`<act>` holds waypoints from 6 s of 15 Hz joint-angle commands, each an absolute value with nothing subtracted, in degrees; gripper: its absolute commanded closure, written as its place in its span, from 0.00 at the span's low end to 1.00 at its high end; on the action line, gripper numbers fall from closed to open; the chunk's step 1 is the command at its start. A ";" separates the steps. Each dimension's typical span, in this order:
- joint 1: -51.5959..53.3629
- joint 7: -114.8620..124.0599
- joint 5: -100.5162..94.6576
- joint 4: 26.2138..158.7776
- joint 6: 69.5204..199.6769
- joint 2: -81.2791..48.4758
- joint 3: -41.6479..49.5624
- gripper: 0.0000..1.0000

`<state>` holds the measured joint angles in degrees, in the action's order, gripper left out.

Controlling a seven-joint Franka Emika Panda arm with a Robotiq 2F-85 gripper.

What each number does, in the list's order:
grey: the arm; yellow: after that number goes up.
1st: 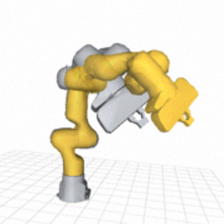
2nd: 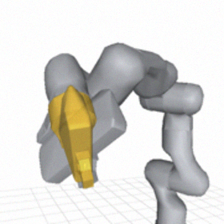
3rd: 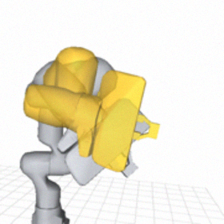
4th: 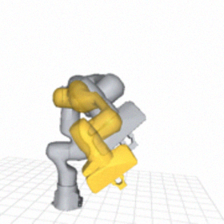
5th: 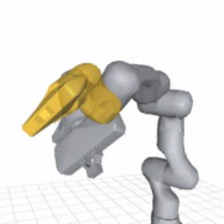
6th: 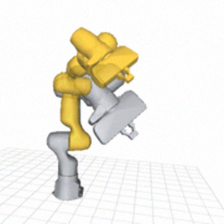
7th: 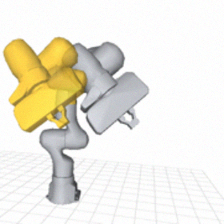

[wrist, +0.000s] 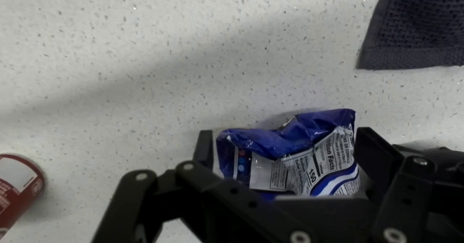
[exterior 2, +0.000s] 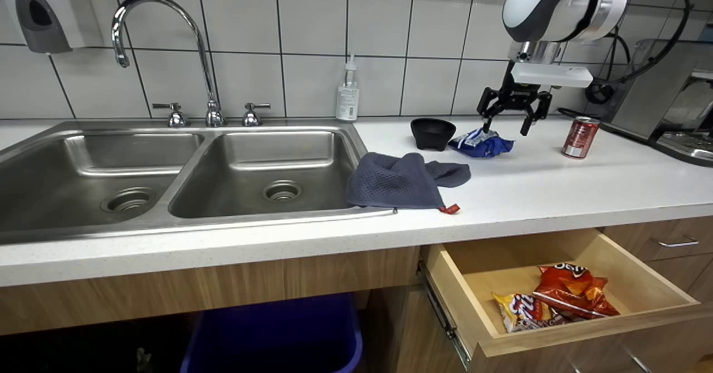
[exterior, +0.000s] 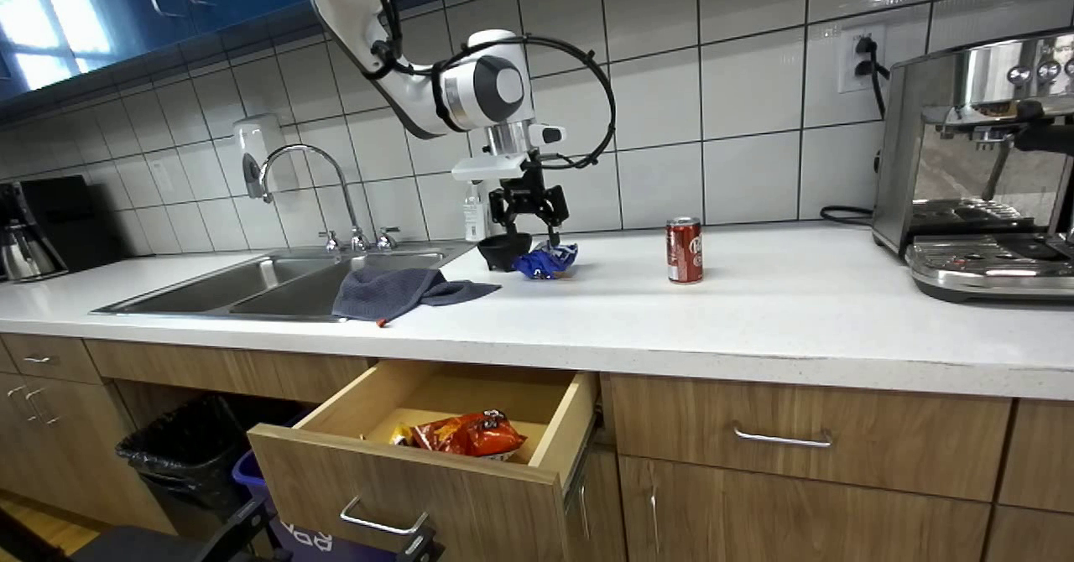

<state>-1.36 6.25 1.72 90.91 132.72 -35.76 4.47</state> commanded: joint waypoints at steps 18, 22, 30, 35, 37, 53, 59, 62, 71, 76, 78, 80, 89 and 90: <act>-1.19 6.36 0.24 76.19 128.56 -45.34 4.17 0.00; -1.31 6.19 0.41 74.10 127.78 -46.60 4.04 0.28; -1.45 6.12 0.49 70.55 125.90 -48.70 3.98 0.88; -1.47 6.11 0.46 68.99 124.74 -49.58 4.00 1.00; -1.44 6.16 0.45 68.81 124.68 -49.63 4.02 1.00; 0.75 9.20 0.75 79.43 132.40 -43.13 4.18 1.00; 1.64 10.69 0.83 90.12 139.02 -36.82 4.32 1.00; 1.34 9.73 0.77 96.92 141.58 -32.28 4.23 1.00; 0.53 8.09 0.89 117.01 146.81 -18.25 3.91 1.00; 0.32 7.03 0.73 126.24 148.53 -11.39 3.72 1.00; 0.33 6.53 0.64 129.65 148.90 -8.68 3.63 1.00; 0.39 6.12 0.40 132.92 149.15 -6.10 3.55 1.00; 0.95 7.52 -1.48 145.14 149.27 2.87 2.07 1.00; 1.02 7.87 -1.82 146.30 149.30 3.64 1.75 1.00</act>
<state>1.22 6.99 -0.35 141.41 148.54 -0.86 3.00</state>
